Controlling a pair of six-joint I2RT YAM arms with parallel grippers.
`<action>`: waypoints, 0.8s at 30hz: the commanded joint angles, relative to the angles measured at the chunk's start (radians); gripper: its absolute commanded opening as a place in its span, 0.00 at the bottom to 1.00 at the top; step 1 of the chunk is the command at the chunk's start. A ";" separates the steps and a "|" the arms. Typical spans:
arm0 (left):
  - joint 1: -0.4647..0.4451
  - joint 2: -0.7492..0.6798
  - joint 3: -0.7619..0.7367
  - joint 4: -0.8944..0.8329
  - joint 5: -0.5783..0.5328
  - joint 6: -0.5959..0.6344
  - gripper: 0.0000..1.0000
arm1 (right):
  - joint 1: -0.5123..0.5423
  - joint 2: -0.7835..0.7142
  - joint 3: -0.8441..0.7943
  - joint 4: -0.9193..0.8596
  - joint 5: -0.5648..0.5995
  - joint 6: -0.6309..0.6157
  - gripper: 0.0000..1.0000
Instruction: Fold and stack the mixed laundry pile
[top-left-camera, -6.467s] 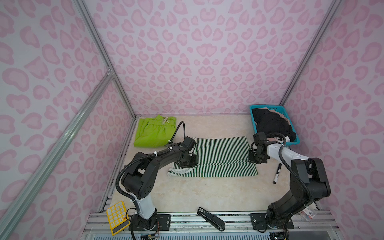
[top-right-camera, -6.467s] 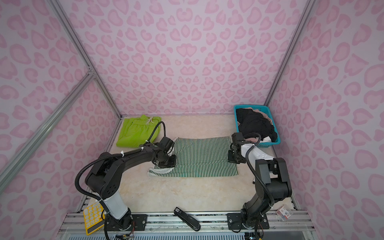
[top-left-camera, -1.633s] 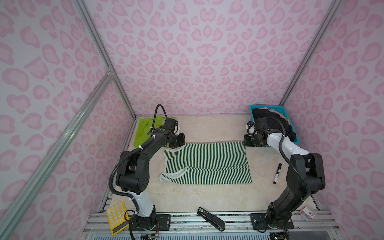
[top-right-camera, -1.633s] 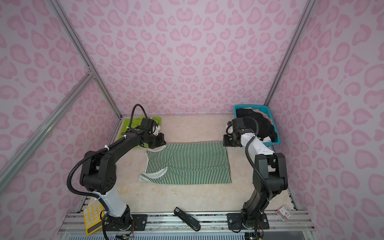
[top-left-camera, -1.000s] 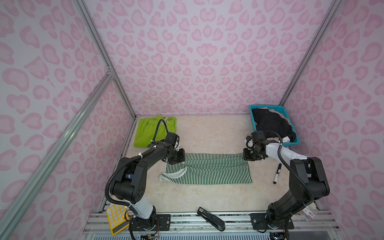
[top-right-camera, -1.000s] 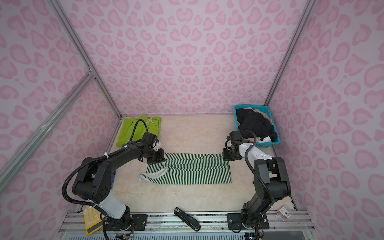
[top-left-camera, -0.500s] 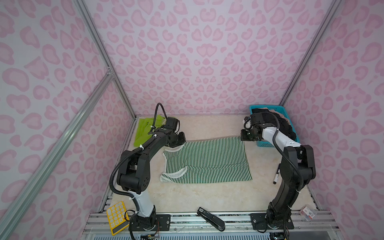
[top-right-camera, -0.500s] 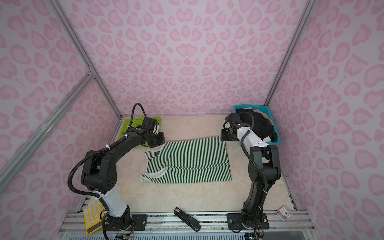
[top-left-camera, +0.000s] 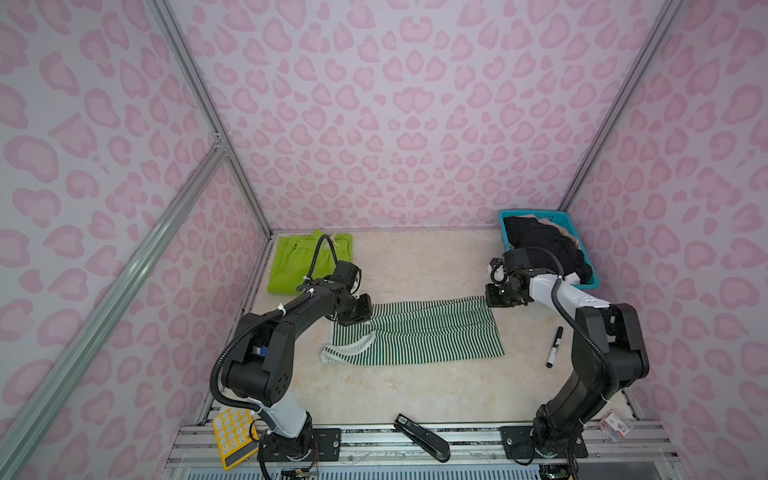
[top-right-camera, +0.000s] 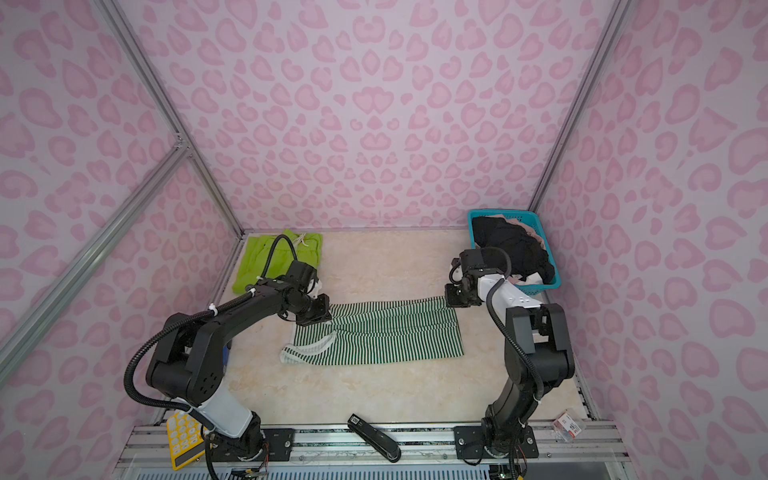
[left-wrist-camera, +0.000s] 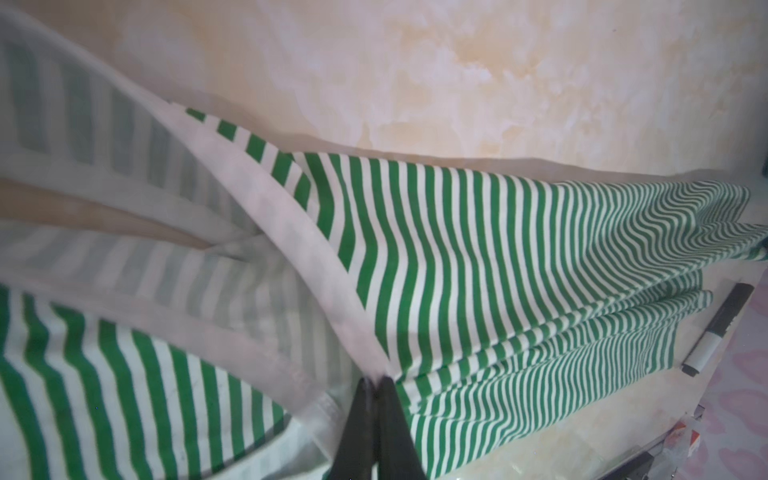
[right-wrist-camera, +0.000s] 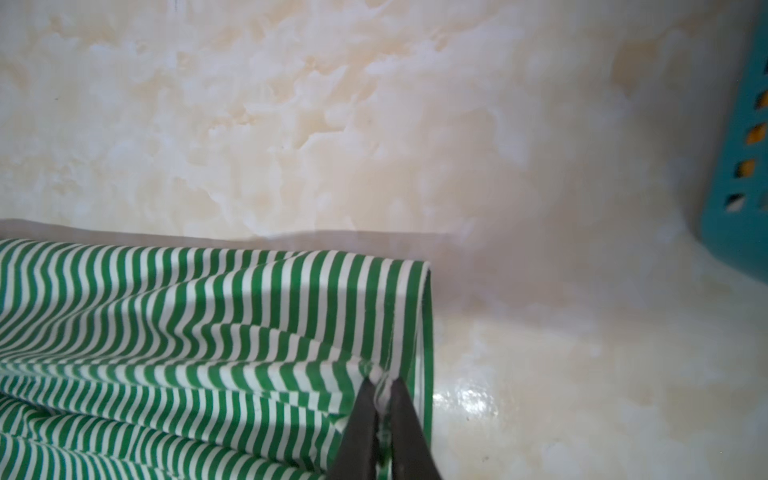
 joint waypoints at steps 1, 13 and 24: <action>-0.010 -0.025 -0.033 -0.001 -0.030 -0.013 0.02 | 0.000 -0.009 -0.025 0.008 0.008 0.016 0.12; -0.058 -0.018 -0.021 -0.050 -0.013 0.009 0.19 | 0.001 -0.077 -0.021 -0.086 -0.091 0.044 0.35; -0.061 -0.041 -0.019 -0.103 -0.038 0.016 0.22 | 0.008 0.132 0.152 -0.122 -0.116 0.053 0.31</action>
